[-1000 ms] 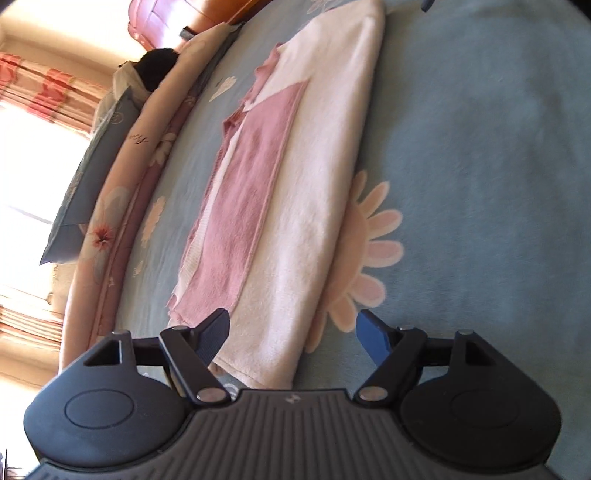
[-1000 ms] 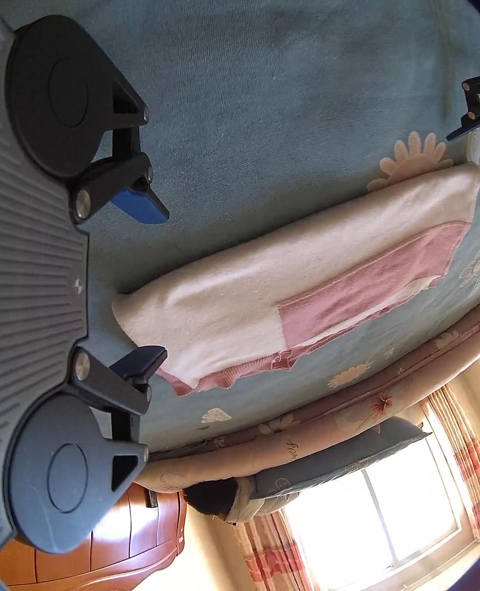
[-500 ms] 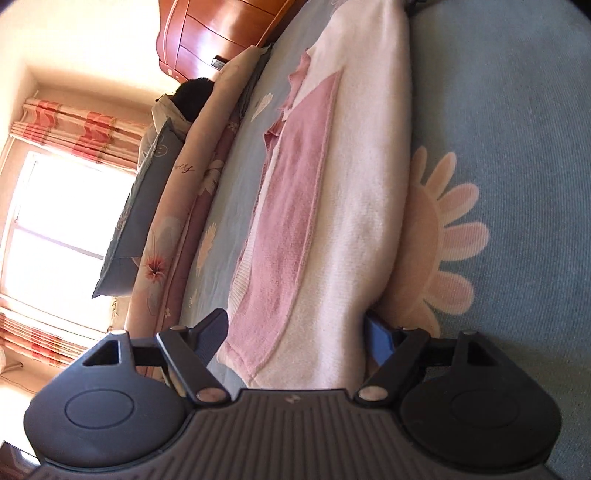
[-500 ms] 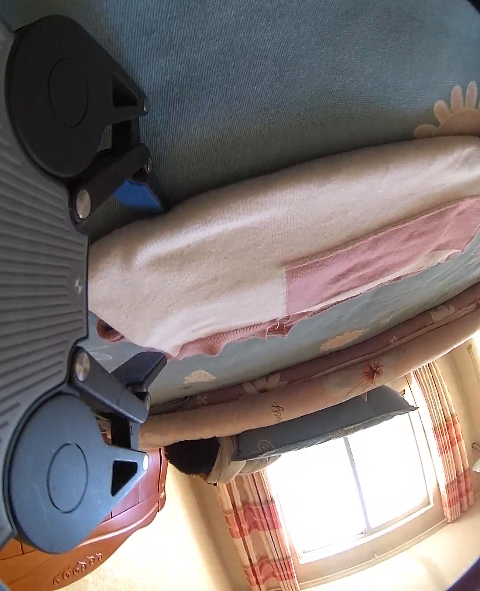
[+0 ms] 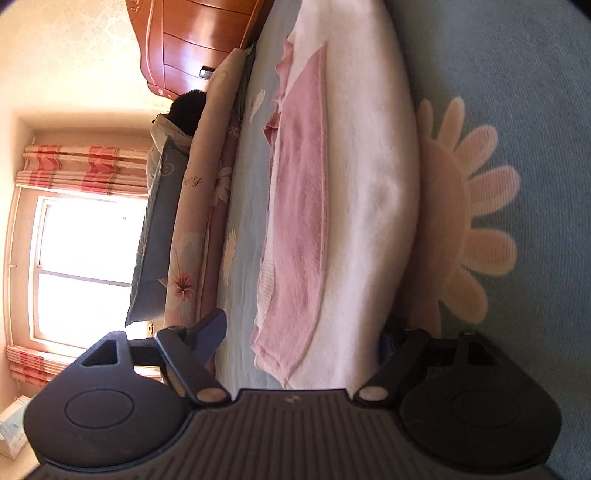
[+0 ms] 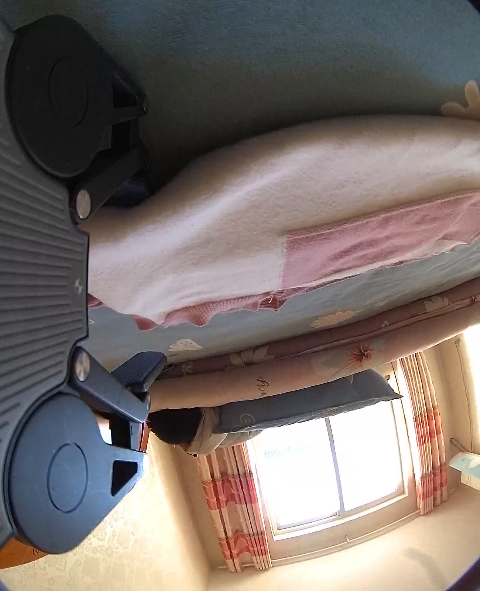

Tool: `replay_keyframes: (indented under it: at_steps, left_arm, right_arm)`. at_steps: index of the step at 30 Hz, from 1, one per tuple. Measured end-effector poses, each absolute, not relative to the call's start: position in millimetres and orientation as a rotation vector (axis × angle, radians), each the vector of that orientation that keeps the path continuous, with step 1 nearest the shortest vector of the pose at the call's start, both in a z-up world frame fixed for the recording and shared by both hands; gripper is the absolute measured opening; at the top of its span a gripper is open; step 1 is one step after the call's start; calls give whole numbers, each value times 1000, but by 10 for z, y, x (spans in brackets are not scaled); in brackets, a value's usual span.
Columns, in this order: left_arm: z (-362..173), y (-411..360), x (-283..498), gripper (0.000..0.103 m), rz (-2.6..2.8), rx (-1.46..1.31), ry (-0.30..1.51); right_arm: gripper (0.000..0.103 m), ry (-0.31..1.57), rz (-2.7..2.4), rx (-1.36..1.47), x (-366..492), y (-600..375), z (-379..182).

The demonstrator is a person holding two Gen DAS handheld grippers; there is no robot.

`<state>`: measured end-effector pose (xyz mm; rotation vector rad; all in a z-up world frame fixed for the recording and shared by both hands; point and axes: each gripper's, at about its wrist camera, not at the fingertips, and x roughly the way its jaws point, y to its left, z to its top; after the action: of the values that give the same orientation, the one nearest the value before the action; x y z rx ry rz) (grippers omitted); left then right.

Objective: Fold clothes

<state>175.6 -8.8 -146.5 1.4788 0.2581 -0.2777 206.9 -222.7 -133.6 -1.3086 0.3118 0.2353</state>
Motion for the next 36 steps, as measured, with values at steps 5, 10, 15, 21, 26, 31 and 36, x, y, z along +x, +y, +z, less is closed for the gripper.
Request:
replay_keyframes:
  at_steps: [5,10,15,21,26,31,36]
  left_arm:
    - [-1526,-80,1718,50,-335,1493,306]
    - [-1597,-91,1681,8,-365,1511,333]
    - [-1383,-57,1643,6,-349,1462,328]
    - [-1094,-67,1458,6,-366,1428,325]
    - [-922,-9,1080,6,-419,1413,358]
    - [-827,51,557,6,-477,1385,409]
    - [-805,91,180,6,-530,1350,477]
  right_arm:
    - [47,362,297,-1297,2024,-2281,-1381]
    - [15,419,331,-1339,1994,-2218,-1495]
    - [12,444,336,-1275,1970,-2249,-1267]
    - [11,458,343,-1222,1777,-2295,-962]
    - [11,502,383,-1197,1377,-2346,-782]
    - [11,571,451,-1179,834,-2367,-651]
    - [12,626,503,-1171,340,-2364,-626]
